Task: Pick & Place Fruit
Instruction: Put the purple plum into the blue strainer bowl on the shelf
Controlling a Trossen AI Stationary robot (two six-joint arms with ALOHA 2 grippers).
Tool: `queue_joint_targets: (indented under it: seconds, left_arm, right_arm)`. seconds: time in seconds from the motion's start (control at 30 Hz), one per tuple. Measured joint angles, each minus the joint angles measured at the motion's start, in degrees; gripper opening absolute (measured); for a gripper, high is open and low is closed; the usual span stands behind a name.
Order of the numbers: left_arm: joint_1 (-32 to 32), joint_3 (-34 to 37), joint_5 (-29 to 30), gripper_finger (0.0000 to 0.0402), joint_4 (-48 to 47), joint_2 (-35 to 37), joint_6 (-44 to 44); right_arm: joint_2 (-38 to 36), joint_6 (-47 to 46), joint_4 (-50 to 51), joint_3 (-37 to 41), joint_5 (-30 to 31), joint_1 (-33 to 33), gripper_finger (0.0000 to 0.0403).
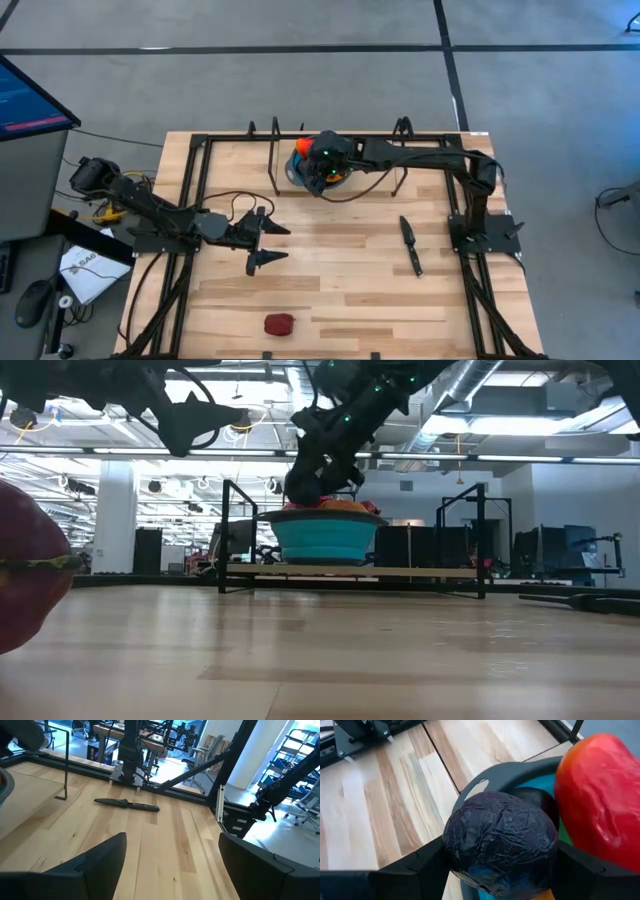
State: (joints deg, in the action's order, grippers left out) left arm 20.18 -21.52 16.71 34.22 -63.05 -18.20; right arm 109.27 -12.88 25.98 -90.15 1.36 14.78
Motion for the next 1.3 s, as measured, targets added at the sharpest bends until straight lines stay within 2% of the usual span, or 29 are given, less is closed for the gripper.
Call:
queue_joint_targets:
  seconds: [0.6, 1.3]
  left_arm:
    - [0.02, -0.02, 0.00, 0.0309, 0.04, 0.00, -0.07]
    - [0.00, -0.02, 0.00, 0.0309, 0.09, 0.00, -0.07]
  right_arm:
    - [-0.61, 0.31, 1.01, -0.11, 0.11, 1.44, 0.0364]
    - [-0.17, -0.13, 1.80, -0.11, 0.14, 1.38, 0.0329]
